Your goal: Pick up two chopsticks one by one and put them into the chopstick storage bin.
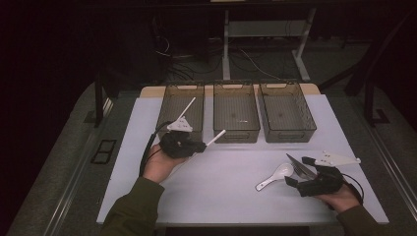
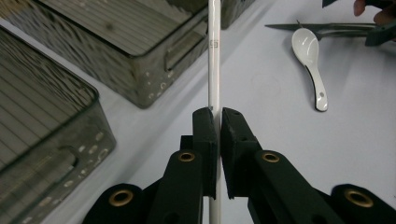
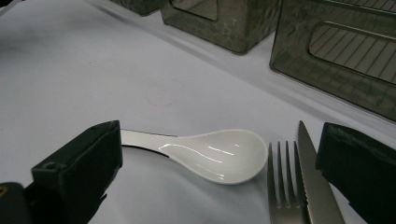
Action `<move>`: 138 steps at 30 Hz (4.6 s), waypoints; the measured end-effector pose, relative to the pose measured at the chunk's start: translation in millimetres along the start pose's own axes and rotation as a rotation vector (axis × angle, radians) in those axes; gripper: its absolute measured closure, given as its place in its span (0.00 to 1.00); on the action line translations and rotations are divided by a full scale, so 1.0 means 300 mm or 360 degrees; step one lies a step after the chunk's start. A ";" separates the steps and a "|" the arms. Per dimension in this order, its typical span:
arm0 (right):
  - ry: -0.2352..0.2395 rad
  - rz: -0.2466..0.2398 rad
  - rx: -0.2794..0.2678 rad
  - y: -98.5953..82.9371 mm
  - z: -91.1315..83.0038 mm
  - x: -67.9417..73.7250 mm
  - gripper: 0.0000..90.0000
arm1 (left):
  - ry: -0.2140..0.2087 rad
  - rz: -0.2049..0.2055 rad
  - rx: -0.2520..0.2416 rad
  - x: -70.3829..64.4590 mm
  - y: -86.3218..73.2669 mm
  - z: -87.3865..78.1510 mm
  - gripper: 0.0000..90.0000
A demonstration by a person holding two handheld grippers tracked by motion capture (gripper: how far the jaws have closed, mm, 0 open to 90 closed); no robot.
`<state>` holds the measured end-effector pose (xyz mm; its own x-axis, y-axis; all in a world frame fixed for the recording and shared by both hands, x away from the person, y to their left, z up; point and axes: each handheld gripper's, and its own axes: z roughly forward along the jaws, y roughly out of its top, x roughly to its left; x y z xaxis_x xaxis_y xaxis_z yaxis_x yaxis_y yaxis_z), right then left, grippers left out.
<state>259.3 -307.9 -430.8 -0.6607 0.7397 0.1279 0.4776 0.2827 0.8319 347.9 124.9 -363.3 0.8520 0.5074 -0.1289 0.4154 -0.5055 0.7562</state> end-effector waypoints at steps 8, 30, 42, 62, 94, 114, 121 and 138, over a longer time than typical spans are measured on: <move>0.0000 0.0009 0.0008 0.000 0.000 0.002 0.01 | 0.0023 -0.0019 -0.0007 0.049 0.047 -0.014 0.94; -0.0001 0.0012 -0.0004 0.001 -0.001 0.000 0.01 | 0.0119 -0.0047 -0.0009 0.195 0.230 -0.031 0.94; 0.0003 0.0015 -0.0012 0.000 -0.004 -0.003 0.01 | 0.0198 -0.0041 -0.0037 0.315 0.325 -0.052 0.94; 0.0014 0.0023 -0.0019 -0.002 -0.008 -0.007 0.01 | 0.0322 -0.0033 -0.0011 0.443 0.363 -0.037 0.94; 0.0012 0.0022 -0.0017 -0.003 -0.008 -0.008 0.01 | 0.0450 -0.0217 0.0137 0.514 0.167 0.132 0.92; 0.0015 0.0022 -0.0002 0.003 0.003 -0.007 0.01 | 0.0329 -0.0175 -0.0033 0.441 0.169 0.088 0.70; 0.0016 0.0019 0.0001 0.002 0.002 -0.005 0.01 | 0.0239 -0.0159 -0.0118 0.380 0.132 0.061 0.57; 0.0017 0.0022 0.0006 0.000 -0.001 -0.002 0.01 | 0.0114 -0.0056 -0.0178 0.209 0.042 -0.025 0.39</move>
<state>259.6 -308.5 -430.7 -0.6603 0.7369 0.1449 0.4886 0.2749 0.8281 404.1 155.5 -357.1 0.8111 0.5739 -0.1133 0.4028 -0.4076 0.8195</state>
